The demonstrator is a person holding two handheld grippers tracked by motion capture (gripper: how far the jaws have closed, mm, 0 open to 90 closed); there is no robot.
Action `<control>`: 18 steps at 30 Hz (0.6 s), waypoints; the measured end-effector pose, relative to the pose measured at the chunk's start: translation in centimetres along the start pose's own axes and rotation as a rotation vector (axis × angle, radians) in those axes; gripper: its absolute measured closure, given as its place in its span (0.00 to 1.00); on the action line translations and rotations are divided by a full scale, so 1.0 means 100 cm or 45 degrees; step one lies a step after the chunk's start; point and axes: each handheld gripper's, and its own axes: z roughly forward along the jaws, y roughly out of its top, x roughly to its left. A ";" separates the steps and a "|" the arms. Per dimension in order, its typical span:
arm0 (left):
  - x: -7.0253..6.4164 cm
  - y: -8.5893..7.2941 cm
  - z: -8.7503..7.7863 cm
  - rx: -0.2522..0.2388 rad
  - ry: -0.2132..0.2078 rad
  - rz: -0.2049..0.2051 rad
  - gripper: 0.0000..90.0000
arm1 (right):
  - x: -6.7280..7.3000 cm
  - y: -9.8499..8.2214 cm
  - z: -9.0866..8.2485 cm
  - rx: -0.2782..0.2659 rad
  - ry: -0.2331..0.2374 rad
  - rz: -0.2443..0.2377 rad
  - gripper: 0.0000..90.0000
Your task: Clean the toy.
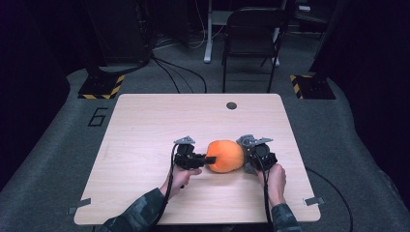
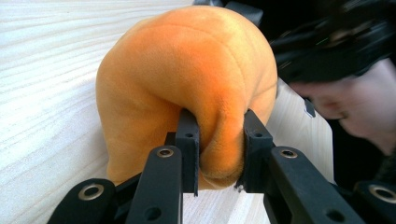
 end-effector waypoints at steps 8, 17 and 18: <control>-0.003 0.000 0.001 0.007 0.011 0.031 0.82 | 0.037 0.026 -0.081 -0.345 0.181 -0.107 0.84; -0.003 -0.002 0.002 0.011 0.013 0.036 0.81 | 0.072 0.026 -0.060 -0.288 0.184 -0.223 0.84; -0.003 -0.002 0.002 0.011 0.015 0.039 0.81 | 0.067 0.026 -0.060 -0.282 0.180 -0.211 0.84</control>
